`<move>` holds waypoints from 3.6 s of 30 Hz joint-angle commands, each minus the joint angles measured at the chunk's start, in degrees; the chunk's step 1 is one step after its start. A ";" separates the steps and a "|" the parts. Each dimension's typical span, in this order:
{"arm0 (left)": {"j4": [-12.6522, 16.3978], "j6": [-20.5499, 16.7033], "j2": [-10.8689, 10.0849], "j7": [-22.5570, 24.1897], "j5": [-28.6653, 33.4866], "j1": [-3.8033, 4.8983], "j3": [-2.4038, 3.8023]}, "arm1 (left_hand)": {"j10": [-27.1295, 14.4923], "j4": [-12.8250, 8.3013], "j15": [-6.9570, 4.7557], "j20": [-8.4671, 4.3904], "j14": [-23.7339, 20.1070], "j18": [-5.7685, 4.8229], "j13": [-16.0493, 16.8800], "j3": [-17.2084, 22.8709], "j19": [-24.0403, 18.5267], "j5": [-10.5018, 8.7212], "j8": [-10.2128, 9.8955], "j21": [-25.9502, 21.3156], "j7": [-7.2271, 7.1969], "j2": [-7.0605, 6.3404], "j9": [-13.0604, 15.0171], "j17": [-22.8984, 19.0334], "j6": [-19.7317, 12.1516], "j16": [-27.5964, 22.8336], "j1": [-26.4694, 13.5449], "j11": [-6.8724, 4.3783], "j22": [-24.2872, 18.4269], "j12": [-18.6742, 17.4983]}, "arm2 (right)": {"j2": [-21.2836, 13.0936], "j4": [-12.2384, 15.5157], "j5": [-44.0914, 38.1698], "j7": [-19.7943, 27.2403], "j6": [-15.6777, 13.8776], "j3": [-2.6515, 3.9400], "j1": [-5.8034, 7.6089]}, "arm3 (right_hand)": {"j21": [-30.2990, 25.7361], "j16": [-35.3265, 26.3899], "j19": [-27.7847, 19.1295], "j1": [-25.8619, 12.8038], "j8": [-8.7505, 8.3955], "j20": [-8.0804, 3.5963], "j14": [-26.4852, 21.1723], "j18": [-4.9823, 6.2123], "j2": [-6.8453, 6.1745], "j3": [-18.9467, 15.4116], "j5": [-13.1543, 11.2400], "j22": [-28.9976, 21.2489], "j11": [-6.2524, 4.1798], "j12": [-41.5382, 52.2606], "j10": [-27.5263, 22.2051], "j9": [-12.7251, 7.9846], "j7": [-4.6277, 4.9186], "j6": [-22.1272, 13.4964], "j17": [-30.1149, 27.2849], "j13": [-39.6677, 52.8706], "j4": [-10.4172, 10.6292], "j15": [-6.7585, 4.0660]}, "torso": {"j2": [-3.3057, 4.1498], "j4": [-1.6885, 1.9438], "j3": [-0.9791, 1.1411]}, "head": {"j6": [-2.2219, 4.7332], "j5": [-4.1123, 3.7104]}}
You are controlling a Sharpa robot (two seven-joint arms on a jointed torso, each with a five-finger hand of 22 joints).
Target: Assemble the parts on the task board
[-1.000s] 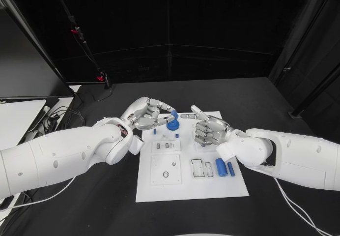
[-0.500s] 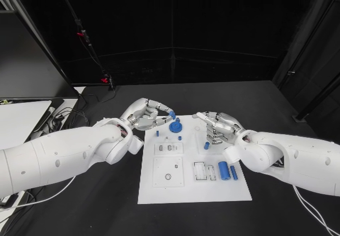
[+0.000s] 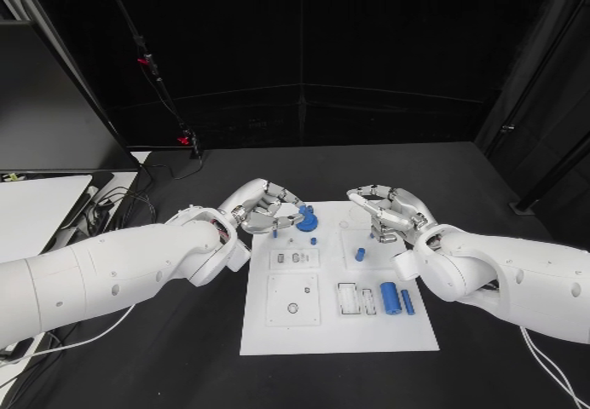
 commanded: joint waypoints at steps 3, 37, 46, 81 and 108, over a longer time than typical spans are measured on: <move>-0.80 -1.89 0.43 -2.05 -4.76 -0.86 0.04 | 6.19 -0.25 -0.03 -0.45 5.99 -0.38 15.08 -0.11 5.98 0.40 0.25 0.18 -0.94 0.40 0.11 15.10 1.26 0.05 -0.05 0.03 15.06 0.20 | -0.23 -0.19 -4.45 2.64 -5.68 0.03 0.09 | 0.46 0.14 3.96 0.34 0.62 0.62 6.06 0.25 0.25 -0.15 0.60 14.18 0.53 0.19 6.06 -0.12 2.25 0.48 15.09 15.08 0.44 0.37 | 0.07 0.10 -0.02 | 0.14 0.00; -1.88 -7.16 2.40 -4.58 -10.70 -5.39 0.04 | 6.19 -0.46 -0.02 -0.42 5.99 -0.38 15.08 -0.23 5.98 0.37 0.24 0.18 -0.96 0.60 0.13 15.10 1.28 0.05 0.23 0.01 15.06 0.20 | -0.02 -1.00 -7.11 3.96 -8.40 0.02 0.08 | 0.53 0.14 4.04 0.35 0.97 0.75 6.06 0.23 0.32 -0.15 0.99 14.21 0.55 0.19 6.06 -0.31 2.25 0.47 15.09 15.08 0.84 0.45 | 0.03 0.09 -0.04 | -0.49 0.41; -2.60 -8.25 3.25 -5.01 -17.71 -6.12 0.04 | 6.19 -0.52 -0.02 -0.41 5.99 -0.38 15.08 -0.38 5.98 0.20 0.11 0.18 -0.90 0.58 0.08 15.10 1.05 0.05 0.25 0.05 15.06 0.20 | -0.05 -1.03 -6.82 4.60 -8.83 0.02 0.07 | 0.47 0.14 3.98 0.73 1.29 0.80 6.06 0.26 0.11 -0.15 2.93 14.16 0.53 0.19 6.06 -0.83 2.27 -0.77 15.09 15.08 1.30 0.44 | 0.00 0.06 0.02 | -0.37 0.39; -4.89 -10.37 4.46 -6.61 -19.60 -9.10 0.05 | 6.19 -0.72 0.01 -0.39 5.99 -0.38 15.08 -0.39 5.98 0.04 -0.02 0.18 -0.84 0.84 0.03 15.10 0.85 0.05 0.53 0.09 15.06 0.20 | 0.55 -1.43 -6.74 4.11 -8.72 0.02 0.06 | 0.29 0.14 3.78 0.72 1.44 0.80 6.06 0.33 0.07 -0.17 3.29 14.07 0.54 0.19 6.06 -0.91 2.28 -0.92 15.09 15.08 1.47 0.44 | 0.08 0.07 0.02 | -0.77 0.73; -5.46 -8.44 5.29 -10.29 -21.78 -9.12 0.05 | 6.19 -0.63 0.10 -0.33 5.99 -0.38 15.08 -0.78 5.98 -0.48 -0.36 0.18 -0.64 0.84 -0.11 15.10 0.28 0.05 0.26 0.26 15.06 0.20 | 0.51 -1.34 -5.90 4.13 -8.66 0.02 0.06 | 0.25 0.14 3.74 0.71 1.59 0.81 6.06 0.34 0.05 -0.18 3.46 14.04 0.57 0.19 6.06 -0.93 2.31 -0.86 15.09 15.08 1.55 0.46 | 0.04 0.05 -0.03 | -1.16 0.31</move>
